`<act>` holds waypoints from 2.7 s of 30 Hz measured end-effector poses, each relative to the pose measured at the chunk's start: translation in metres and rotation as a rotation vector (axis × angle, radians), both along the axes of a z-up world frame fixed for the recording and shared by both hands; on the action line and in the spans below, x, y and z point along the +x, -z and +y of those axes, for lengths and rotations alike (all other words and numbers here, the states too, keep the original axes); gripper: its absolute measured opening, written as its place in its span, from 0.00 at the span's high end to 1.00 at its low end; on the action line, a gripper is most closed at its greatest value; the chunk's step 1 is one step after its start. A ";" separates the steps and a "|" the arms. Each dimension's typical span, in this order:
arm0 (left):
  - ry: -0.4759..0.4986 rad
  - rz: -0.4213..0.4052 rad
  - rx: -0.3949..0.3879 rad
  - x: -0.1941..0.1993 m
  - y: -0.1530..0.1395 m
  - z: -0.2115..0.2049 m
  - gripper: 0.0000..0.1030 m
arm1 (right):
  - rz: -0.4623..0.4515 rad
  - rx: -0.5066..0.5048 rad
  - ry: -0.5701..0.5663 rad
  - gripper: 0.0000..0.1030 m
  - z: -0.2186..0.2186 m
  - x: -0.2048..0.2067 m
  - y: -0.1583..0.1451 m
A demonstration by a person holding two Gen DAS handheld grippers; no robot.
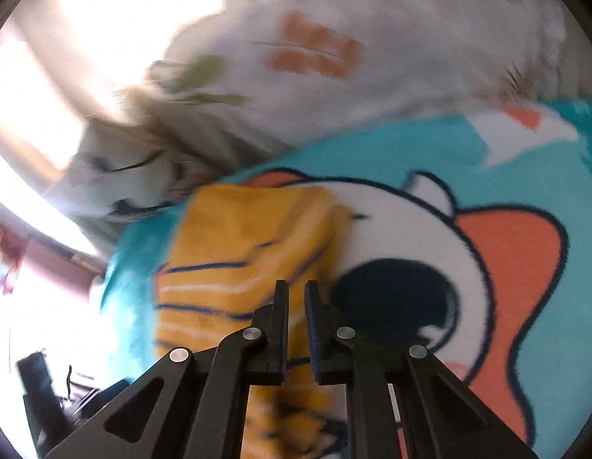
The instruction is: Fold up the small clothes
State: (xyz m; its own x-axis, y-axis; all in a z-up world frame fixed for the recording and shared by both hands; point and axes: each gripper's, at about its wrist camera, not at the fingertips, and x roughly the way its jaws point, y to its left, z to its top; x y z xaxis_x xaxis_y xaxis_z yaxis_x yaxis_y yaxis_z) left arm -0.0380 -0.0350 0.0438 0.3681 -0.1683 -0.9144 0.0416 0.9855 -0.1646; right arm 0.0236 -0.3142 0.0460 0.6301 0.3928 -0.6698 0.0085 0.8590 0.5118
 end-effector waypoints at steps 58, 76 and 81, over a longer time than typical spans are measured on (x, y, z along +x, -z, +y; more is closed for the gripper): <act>-0.099 0.001 -0.003 -0.075 -0.015 0.026 0.09 | 0.253 0.184 -0.316 0.88 0.082 -0.028 0.088; -0.086 0.010 0.008 -0.068 -0.010 0.009 0.09 | 0.232 0.310 -0.435 0.78 0.110 -0.017 0.090; -0.132 -0.009 0.021 -0.076 -0.013 0.026 0.09 | 0.261 0.215 -0.391 0.76 0.091 -0.036 0.089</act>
